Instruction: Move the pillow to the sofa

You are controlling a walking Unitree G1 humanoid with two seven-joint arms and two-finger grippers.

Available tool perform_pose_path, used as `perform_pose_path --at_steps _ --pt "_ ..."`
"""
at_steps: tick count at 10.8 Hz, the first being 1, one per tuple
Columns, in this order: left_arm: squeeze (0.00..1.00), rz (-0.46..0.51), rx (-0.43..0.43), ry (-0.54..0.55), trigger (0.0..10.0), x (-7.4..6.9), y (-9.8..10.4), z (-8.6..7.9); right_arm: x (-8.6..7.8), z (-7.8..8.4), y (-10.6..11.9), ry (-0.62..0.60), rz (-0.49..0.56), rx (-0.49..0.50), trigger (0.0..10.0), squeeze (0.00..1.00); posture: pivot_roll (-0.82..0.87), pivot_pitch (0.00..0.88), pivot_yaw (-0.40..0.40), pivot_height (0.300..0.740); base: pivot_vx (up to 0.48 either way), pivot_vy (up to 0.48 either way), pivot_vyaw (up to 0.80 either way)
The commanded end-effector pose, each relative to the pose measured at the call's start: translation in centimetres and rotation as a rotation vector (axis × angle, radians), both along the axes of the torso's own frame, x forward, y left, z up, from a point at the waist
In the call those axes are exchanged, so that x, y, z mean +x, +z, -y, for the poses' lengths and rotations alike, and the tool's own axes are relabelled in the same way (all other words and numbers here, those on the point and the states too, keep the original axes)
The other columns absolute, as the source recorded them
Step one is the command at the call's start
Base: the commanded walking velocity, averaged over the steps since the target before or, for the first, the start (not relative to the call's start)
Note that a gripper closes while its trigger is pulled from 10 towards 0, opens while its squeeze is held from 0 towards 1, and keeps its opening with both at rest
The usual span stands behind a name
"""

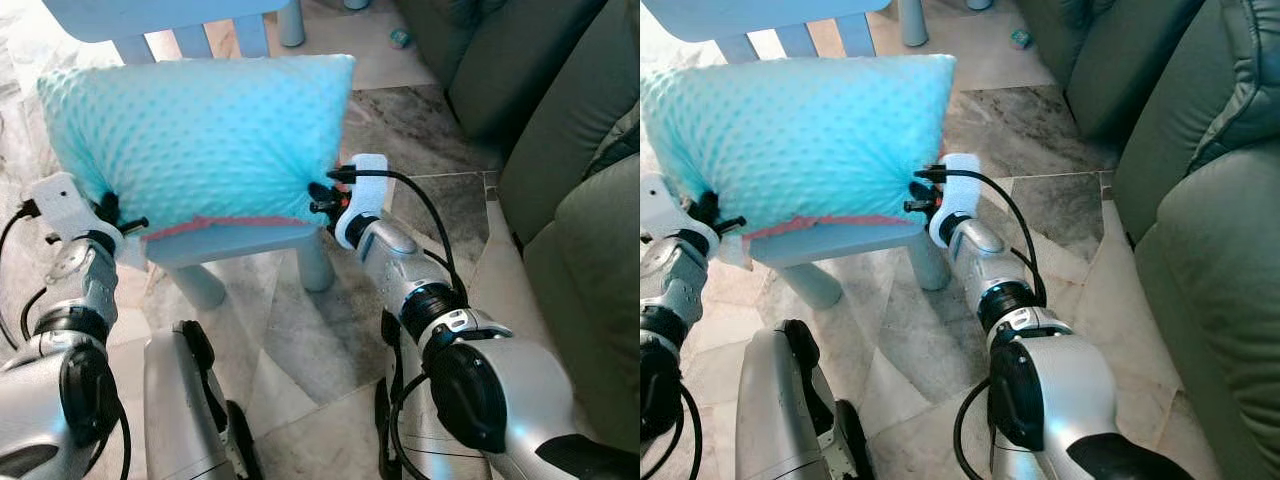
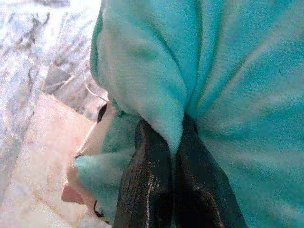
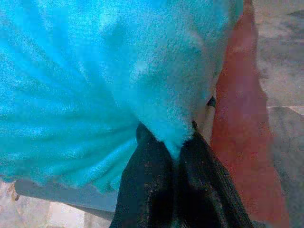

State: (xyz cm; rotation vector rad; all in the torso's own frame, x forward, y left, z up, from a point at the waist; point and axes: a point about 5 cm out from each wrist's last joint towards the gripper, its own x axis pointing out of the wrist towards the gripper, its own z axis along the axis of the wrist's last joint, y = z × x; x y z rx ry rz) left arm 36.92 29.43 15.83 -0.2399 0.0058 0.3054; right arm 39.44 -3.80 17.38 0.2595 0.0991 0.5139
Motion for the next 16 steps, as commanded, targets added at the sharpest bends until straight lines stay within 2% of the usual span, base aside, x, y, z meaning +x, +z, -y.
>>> perform_pose_path --at_steps 1,3,5,7,8,10,11,15,16 --pt "0.00 0.014 0.015 0.003 0.0 -0.6 -0.6 -0.5 -0.4 -0.1 -0.9 0.014 -0.011 -0.004 0.0 0.00 -0.07 0.260 0.044 0.432 0.000 0.000 0.00" --pt "0.00 0.071 0.060 -0.026 0.0 -1.2 -0.8 -0.2 -0.5 -0.2 -0.8 0.054 0.034 -0.020 0.0 0.00 -0.07 0.169 0.053 0.432 0.000 0.000 0.00" --pt "0.00 0.122 0.086 -0.018 0.0 -2.2 -1.5 -0.1 -0.7 0.1 -0.6 0.074 0.073 0.010 0.0 0.00 -0.08 0.078 0.059 0.432 0.000 0.000 0.00" --pt "0.00 0.168 0.128 0.010 0.0 -3.9 -2.2 -0.3 -0.9 1.1 -1.2 0.042 0.113 0.026 0.0 0.00 -0.10 0.006 0.065 0.432 0.000 0.000 0.00" --pt "0.00 0.188 0.117 0.030 0.0 -4.9 -2.9 -0.1 -1.2 1.7 -1.6 0.019 0.144 0.030 0.0 0.00 -0.11 0.000 0.066 0.432 0.000 0.000 0.00" --pt "0.00 0.209 0.126 0.032 0.0 -6.2 -3.5 0.9 -1.7 2.4 -1.9 -0.017 0.201 0.008 0.0 0.00 -0.12 0.000 0.068 0.432 0.000 0.000 0.00" --pt "0.00 0.231 0.132 0.015 0.0 -7.8 -4.0 2.9 -2.4 3.3 -2.3 -0.045 0.260 -0.020 0.0 0.00 -0.12 0.000 0.069 0.432 0.000 0.000 0.00" --pt "0.00 0.274 0.160 -0.023 0.0 -10.9 -2.8 5.9 -4.0 5.5 -1.7 -0.082 0.381 -0.074 0.0 0.00 -0.14 0.000 0.057 0.432 0.000 0.000 0.00" --pt "0.00 0.212 0.195 -0.040 0.0 -13.2 -3.9 7.0 -5.7 7.0 -2.4 -0.104 0.394 -0.119 0.0 0.00 -0.13 0.000 0.053 0.432 0.000 0.000 0.00"
